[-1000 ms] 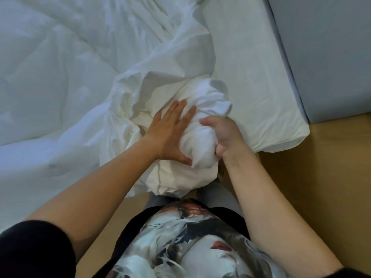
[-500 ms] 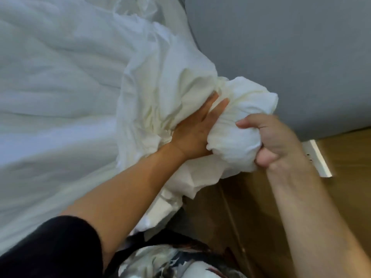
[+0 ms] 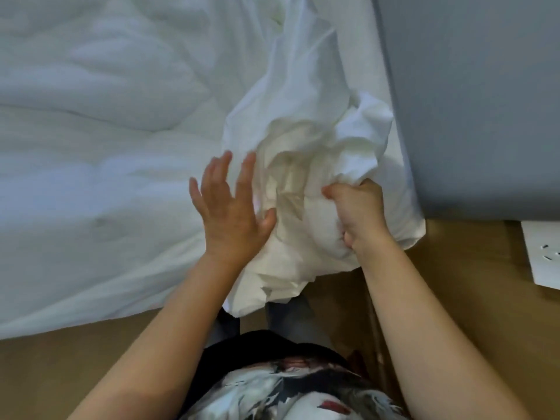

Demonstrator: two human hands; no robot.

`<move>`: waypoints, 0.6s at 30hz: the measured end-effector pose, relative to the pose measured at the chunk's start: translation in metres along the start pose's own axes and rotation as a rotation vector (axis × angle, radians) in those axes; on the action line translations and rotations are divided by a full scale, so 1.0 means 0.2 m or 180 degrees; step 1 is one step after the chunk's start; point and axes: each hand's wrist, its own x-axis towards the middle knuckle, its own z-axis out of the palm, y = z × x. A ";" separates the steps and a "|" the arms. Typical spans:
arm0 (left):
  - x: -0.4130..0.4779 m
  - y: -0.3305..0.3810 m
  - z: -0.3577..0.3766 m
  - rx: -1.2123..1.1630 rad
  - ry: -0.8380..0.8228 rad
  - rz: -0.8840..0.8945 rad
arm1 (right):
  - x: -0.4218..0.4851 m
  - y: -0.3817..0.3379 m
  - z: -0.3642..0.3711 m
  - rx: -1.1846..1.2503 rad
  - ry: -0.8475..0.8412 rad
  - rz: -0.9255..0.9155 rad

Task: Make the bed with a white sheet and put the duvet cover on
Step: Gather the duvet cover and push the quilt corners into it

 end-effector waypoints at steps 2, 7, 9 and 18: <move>-0.03 -0.04 -0.01 -0.0470 -0.0739 -0.1590 | -0.01 0.01 0.03 0.0154 0.0081 -0.0100; 0.11 0.12 0.14 -0.1670 -0.1507 -0.2201 | -0.09 0.02 0.22 0.0171 -0.0016 -0.0788; 0.20 0.10 0.17 -0.1365 -0.1574 -0.1897 | -0.06 -0.02 0.20 0.0053 0.0189 -0.0967; 0.42 -0.45 0.00 0.0004 -0.1418 -0.1268 | 0.29 0.13 -0.17 -0.1178 0.1148 -0.0860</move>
